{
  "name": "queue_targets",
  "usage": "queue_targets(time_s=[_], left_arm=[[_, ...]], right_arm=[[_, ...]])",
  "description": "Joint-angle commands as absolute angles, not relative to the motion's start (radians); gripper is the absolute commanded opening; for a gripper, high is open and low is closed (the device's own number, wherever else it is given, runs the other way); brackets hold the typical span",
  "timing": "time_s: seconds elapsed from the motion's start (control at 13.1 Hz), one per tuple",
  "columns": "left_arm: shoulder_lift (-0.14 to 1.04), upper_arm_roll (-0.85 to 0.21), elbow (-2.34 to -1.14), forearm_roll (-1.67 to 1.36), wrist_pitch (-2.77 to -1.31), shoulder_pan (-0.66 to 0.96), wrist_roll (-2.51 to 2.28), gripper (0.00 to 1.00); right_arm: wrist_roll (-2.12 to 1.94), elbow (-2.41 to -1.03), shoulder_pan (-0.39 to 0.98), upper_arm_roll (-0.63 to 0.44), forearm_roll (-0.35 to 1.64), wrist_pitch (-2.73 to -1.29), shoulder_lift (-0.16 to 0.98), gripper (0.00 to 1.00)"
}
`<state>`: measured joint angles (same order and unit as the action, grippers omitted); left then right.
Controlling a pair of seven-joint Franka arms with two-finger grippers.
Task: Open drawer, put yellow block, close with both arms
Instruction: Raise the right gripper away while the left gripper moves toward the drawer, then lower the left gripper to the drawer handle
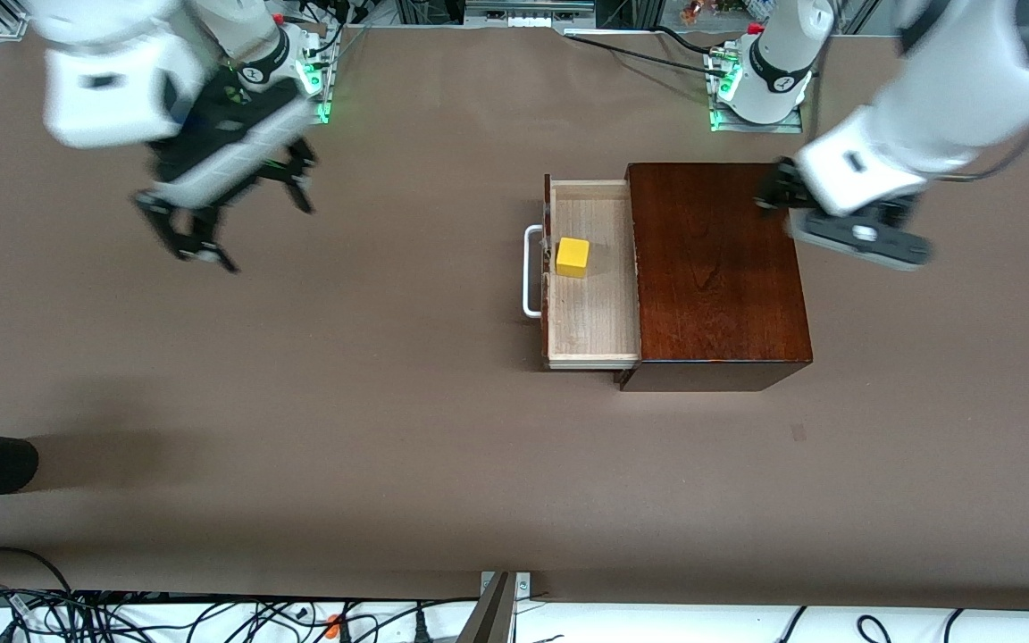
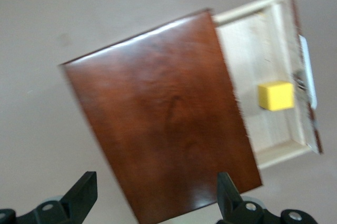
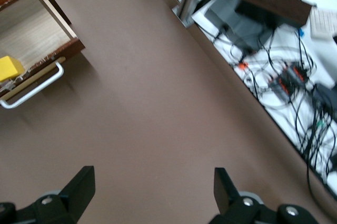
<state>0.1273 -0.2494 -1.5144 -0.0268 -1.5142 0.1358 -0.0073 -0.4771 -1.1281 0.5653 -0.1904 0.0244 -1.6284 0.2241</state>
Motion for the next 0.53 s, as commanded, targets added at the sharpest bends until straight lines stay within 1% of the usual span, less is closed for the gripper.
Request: queue_targets(time_s=[0.0, 0.15, 0.31, 0.46], left_arm=[[0.159, -0.352, -1.483, -0.035, -1.549, 0.182, 0.110, 1.00], [0.187, -0.368, -1.479, -0.041, -1.572, 0.239, 0.225, 1.00], [0.216, -0.368, -1.479, -0.037, -1.658, 0.326, 0.320, 1.00], [0.277, -0.368, -1.479, -0.038, -1.747, 0.386, 0.430, 1.00]], right_arm=[[-0.476, -1.251, 0.572, -0.238, 0.051, -1.598, 0.096, 1.00], [-0.472, -1.314, 0.548, -0.250, 0.051, -1.580, 0.030, 1.00], [-0.466, -1.350, 0.441, -0.191, 0.054, -1.562, -0.009, 1.00], [-0.416, -1.351, 0.338, -0.129, 0.055, -1.520, -0.012, 1.00]])
